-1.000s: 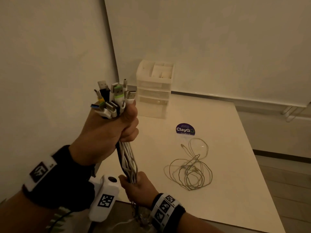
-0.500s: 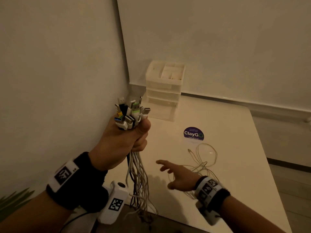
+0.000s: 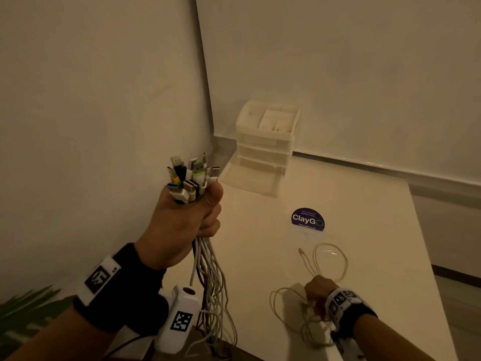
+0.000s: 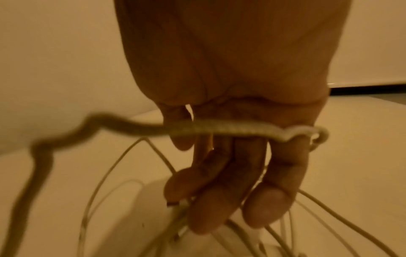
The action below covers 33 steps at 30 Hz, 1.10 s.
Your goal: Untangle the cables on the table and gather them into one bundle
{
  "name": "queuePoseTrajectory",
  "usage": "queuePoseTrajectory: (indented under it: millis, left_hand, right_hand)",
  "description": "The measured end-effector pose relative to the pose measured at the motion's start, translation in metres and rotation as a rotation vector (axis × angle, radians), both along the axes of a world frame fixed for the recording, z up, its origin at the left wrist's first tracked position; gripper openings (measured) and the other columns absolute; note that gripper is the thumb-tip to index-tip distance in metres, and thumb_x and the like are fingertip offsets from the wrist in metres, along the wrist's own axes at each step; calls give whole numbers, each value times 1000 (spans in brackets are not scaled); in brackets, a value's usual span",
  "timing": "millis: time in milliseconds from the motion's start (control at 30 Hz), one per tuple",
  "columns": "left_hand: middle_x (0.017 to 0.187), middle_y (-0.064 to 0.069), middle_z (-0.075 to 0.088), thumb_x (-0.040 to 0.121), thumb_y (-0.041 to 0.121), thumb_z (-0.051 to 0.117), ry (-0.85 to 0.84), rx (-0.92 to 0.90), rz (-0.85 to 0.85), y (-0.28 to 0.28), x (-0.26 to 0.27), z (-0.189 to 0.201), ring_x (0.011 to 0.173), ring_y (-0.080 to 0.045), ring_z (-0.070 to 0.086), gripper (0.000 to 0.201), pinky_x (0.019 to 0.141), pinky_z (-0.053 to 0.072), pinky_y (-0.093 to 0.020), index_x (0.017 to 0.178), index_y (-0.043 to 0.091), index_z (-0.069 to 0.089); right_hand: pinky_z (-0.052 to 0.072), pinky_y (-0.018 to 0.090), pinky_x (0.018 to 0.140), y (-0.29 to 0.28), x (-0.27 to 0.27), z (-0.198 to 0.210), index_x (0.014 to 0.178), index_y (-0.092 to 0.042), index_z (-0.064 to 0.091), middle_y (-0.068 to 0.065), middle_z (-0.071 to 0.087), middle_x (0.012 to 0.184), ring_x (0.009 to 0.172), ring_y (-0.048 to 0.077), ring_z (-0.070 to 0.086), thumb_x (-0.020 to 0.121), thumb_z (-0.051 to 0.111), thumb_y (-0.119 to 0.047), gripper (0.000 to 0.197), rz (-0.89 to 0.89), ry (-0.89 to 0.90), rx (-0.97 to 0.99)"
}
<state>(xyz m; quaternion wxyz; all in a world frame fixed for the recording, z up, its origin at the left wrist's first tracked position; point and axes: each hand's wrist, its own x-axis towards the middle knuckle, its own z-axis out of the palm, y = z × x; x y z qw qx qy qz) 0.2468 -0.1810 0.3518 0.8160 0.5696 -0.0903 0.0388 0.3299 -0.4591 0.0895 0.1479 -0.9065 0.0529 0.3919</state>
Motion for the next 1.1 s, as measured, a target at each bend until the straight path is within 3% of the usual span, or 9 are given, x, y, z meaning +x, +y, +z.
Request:
queuePoseTrajectory:
  millis: [200, 300, 467, 633, 700, 767, 867, 967, 1100]
  left_hand:
    - [52, 14, 45, 72, 44, 81, -7, -14, -12, -8, 7, -2, 37, -2, 26, 32, 41, 26, -13, 65, 25, 56]
    - [51, 13, 44, 72, 44, 81, -3, -13, -18, -14, 11, -3, 37, -2, 26, 38, 41, 25, -12, 66, 20, 52]
    - [51, 7, 32, 69, 46, 83, 12, -3, -5, -20, 16, -5, 37, -4, 24, 46, 40, 25, -13, 68, 17, 48]
    - [51, 7, 28, 67, 50, 84, 5, -3, 24, -22, 16, -6, 37, -4, 22, 51, 40, 23, -14, 65, 17, 44]
    - [49, 7, 25, 68, 49, 82, 17, -4, 69, -27, 17, -7, 38, -6, 20, 49, 41, 22, -14, 60, 20, 44]
    - [48, 7, 23, 72, 46, 79, 55, -5, 131, -33, 20, -9, 38, -8, 17, 46, 42, 19, -15, 59, 20, 42]
    - [48, 1, 28, 78, 41, 71, 96, 7, 210, -44, 24, -11, 37, -10, 23, 37, 40, 20, -16, 66, 12, 51]
    - [50, -5, 38, 74, 43, 67, 99, 36, 251, -53, 28, -10, 39, -17, 38, 37, 38, 30, -21, 72, 8, 57]
    - [48, -7, 40, 82, 43, 62, 68, 51, 264, -64, 35, -9, 38, -21, 40, 35, 41, 37, -27, 77, 9, 61]
  right_hand:
    - [60, 32, 65, -16, -12, 21, 94, 1, 67, 16, 74, 70, 60, 27, 70, 81, 53, -11, 23, -131, 130, 236]
    - [59, 31, 67, -17, -18, 20, 97, -1, 70, 15, 74, 77, 58, 20, 67, 83, 61, -15, 22, -92, 126, 237]
    - [52, 22, 50, -28, -18, 26, 90, -6, 73, 9, 75, 79, 67, 20, 71, 84, 57, -10, 18, -180, -96, 314]
    - [54, 38, 65, -35, -9, 75, 85, 0, 72, 22, 73, 85, 68, 31, 67, 92, 56, -14, 22, -700, -357, 846]
    - [56, 41, 70, -28, -11, 104, 89, 2, 69, 24, 71, 86, 71, 31, 67, 95, 56, -11, 20, -765, -527, 1017]
    - [59, 45, 72, -14, -17, 135, 97, 1, 59, 24, 66, 85, 69, 31, 67, 94, 55, -1, 6, -759, -653, 1187]
    - [56, 41, 60, 11, -31, 175, 104, -11, 45, 18, 65, 83, 60, 27, 60, 94, 51, 6, 20, -692, -672, 1403]
    - [50, 33, 59, 34, -50, 203, 110, -7, 49, 15, 71, 89, 60, 23, 58, 95, 48, 5, 20, -533, -648, 1479]
    - [52, 29, 62, 63, -65, 227, 108, -8, 63, 12, 73, 94, 64, 22, 62, 93, 53, 1, 19, -446, -662, 1498]
